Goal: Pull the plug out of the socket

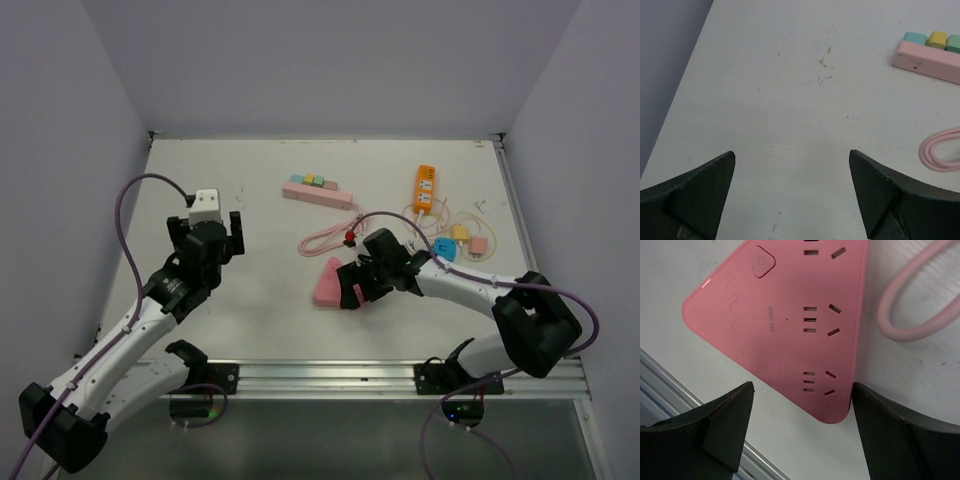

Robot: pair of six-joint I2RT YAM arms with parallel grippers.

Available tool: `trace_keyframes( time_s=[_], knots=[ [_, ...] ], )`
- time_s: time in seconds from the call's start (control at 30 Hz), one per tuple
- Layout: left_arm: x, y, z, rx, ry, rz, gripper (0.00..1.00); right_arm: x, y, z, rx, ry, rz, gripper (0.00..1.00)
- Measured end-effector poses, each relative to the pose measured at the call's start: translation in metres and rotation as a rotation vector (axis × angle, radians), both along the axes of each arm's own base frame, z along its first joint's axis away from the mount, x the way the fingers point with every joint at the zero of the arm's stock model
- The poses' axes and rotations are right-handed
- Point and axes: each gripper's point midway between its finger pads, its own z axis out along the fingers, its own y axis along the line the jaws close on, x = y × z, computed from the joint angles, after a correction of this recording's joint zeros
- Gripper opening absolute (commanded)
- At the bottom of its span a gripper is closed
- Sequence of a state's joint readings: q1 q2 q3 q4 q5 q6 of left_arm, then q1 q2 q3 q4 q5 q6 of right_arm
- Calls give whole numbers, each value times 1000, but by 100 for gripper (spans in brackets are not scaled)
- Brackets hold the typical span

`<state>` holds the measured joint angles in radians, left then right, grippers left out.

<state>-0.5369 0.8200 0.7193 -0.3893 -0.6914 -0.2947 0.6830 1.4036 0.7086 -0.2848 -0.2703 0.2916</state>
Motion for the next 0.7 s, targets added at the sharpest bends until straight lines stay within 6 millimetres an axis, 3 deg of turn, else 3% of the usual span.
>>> trace_keyframes(
  time_s=[0.17,0.47,0.7],
  knots=[
    [3,1,-7,24,21,14,100,-9,13,-13,-57,5,67,81],
    [5,2,-12,42,39,26,100,-11,39,-7,0,-18,89,79],
    [7,2,-18,54,60,30,100,-9,72,6,126,-39,53,79]
  ],
)
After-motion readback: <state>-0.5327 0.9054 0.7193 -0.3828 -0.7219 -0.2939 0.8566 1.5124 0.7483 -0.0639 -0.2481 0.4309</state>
